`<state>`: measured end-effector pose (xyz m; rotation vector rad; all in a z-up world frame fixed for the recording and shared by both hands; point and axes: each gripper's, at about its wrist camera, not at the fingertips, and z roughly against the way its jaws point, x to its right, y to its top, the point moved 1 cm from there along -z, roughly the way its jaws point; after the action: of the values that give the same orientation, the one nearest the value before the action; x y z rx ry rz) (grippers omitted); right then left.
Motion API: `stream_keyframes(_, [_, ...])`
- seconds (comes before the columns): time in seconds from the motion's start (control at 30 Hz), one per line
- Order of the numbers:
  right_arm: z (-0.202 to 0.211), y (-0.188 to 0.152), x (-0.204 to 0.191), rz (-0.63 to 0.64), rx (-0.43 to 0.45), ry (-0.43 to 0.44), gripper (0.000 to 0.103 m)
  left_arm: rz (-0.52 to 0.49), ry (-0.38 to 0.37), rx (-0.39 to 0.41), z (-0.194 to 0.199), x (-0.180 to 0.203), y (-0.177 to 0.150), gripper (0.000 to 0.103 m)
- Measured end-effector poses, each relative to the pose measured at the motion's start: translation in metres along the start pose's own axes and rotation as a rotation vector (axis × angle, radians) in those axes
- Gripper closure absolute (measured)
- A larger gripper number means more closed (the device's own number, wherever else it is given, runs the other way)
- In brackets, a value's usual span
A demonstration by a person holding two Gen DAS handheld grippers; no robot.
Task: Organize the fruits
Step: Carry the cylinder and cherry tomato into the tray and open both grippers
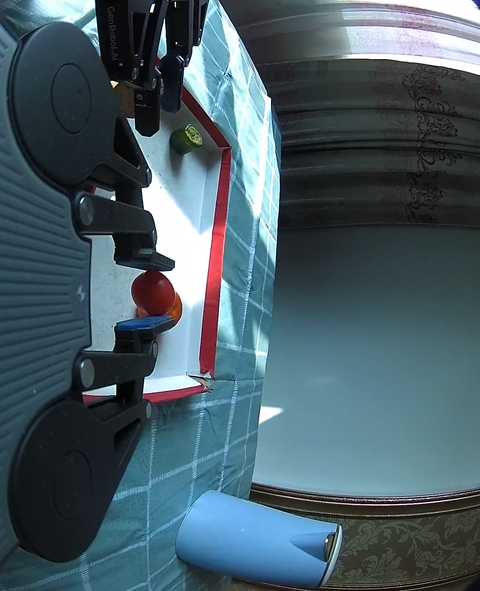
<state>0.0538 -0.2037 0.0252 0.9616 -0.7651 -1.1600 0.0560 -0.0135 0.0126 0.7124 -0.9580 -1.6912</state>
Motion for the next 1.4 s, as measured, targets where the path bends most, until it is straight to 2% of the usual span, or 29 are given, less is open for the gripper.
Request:
stream_keyframes(0.33, [-0.058, 0.018, -0.017, 0.057, -0.052, -0.005, 0.078, 0.046, 0.041, -0.054, -0.044, -0.01, 0.016, 0.073])
stream_keyframes(0.6, [-0.1, 0.024, -0.026, 0.071, -0.117, 0.005, 0.078, 0.054, 0.091, -0.053, -0.066, -0.017, 0.024, 0.073])
stream_keyframes(0.83, [-0.117, 0.022, -0.025, 0.063, -0.167, 0.002, 0.078, 0.068, 0.121, -0.099, -0.086, -0.026, 0.025, 0.073])
stream_keyframes(1.07, [-0.123, 0.021, -0.027, 0.085, -0.203, -0.002, 0.078, 0.056, 0.132, -0.098, -0.087, -0.024, 0.023, 0.073])
stream_keyframes(1.17, [-0.125, 0.021, -0.028, 0.097, -0.22, -0.003, 0.078, 0.06, 0.125, -0.1, -0.088, -0.023, 0.023, 0.069])
stream_keyframes(1.23, [-0.125, 0.02, -0.029, 0.1, -0.222, -0.004, 0.078, 0.063, 0.104, -0.099, -0.087, -0.023, 0.024, 0.055])
stream_keyframes(1.4, [-0.124, 0.02, -0.028, 0.101, -0.229, -0.004, 0.078, 0.04, 0.135, -0.062, -0.081, -0.02, 0.023, 0.044])
